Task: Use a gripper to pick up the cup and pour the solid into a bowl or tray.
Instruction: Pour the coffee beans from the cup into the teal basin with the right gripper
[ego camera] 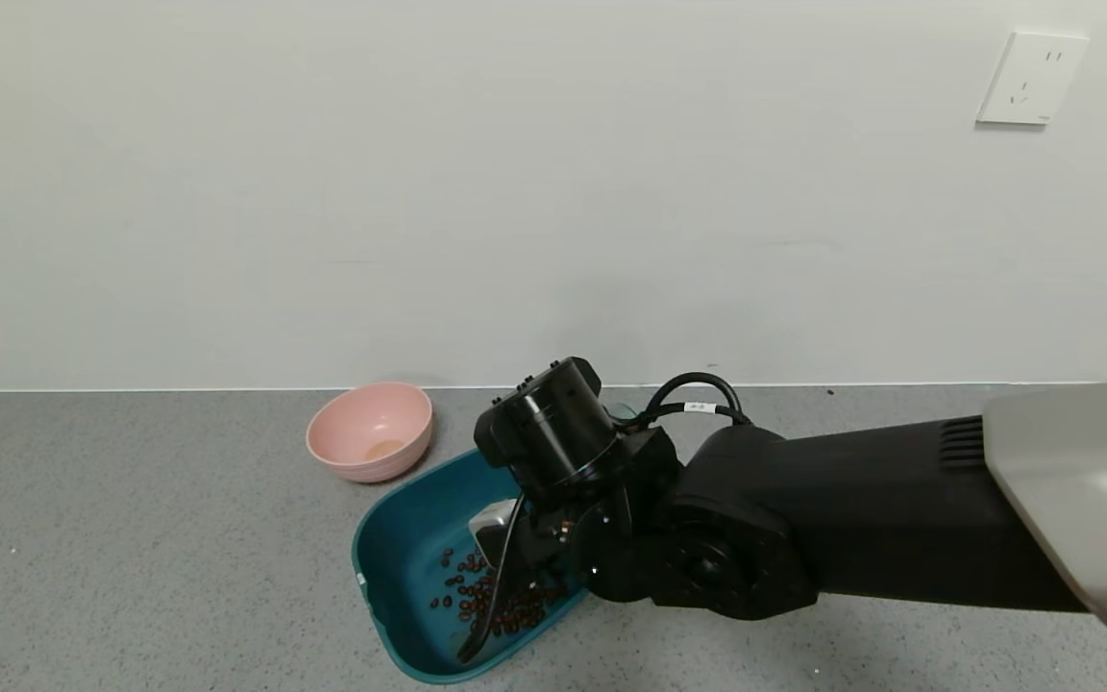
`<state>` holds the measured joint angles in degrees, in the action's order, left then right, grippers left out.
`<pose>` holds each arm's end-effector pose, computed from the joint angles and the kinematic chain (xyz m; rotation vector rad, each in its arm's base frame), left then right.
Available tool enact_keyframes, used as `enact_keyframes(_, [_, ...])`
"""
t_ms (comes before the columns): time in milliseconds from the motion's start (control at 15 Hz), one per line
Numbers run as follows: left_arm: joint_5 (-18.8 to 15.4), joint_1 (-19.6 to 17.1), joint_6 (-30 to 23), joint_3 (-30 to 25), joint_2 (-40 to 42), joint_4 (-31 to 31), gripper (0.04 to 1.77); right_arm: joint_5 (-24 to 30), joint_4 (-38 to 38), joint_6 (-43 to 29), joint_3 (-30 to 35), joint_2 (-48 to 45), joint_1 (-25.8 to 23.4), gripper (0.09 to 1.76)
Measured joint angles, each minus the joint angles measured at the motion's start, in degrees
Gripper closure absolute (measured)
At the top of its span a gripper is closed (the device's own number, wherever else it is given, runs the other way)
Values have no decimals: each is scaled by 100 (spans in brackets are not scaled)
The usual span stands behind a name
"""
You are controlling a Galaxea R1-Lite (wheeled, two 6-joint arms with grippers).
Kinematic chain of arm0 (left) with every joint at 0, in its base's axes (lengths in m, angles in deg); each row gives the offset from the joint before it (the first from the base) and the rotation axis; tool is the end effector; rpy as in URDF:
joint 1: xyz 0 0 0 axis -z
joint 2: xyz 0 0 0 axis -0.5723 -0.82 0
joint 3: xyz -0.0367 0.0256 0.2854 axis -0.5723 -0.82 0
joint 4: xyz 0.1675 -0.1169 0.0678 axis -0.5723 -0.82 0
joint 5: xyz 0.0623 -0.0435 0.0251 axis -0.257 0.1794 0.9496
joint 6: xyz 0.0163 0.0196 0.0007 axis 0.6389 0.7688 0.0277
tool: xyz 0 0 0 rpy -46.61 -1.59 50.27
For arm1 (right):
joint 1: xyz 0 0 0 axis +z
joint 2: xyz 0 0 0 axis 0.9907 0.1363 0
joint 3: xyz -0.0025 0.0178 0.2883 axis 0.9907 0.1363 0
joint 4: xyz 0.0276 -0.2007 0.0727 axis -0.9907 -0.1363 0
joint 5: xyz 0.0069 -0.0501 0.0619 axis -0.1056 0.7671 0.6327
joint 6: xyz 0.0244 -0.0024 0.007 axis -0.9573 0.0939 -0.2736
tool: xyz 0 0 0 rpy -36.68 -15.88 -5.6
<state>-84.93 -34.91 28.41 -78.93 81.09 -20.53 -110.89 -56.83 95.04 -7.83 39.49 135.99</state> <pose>0.0182 0.0000 0.0753 0.0000 0.0018 -0.0001 0.2843 0.3600 0.1289 -1.9003 0.2286 0.5208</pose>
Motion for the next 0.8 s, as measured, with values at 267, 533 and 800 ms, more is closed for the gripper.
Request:
enact_keyframes(267, [0,0,0,0,0,0,6,-87,28,43,9,2,32,53])
enact_keyframes(533, [0,0,0,0,0,0,6,-34,50,-179,0,-17,1,53])
enact_keyframes(800, [0,0,0,0,0,0,6,143,37,-912,0,-100,-73,53])
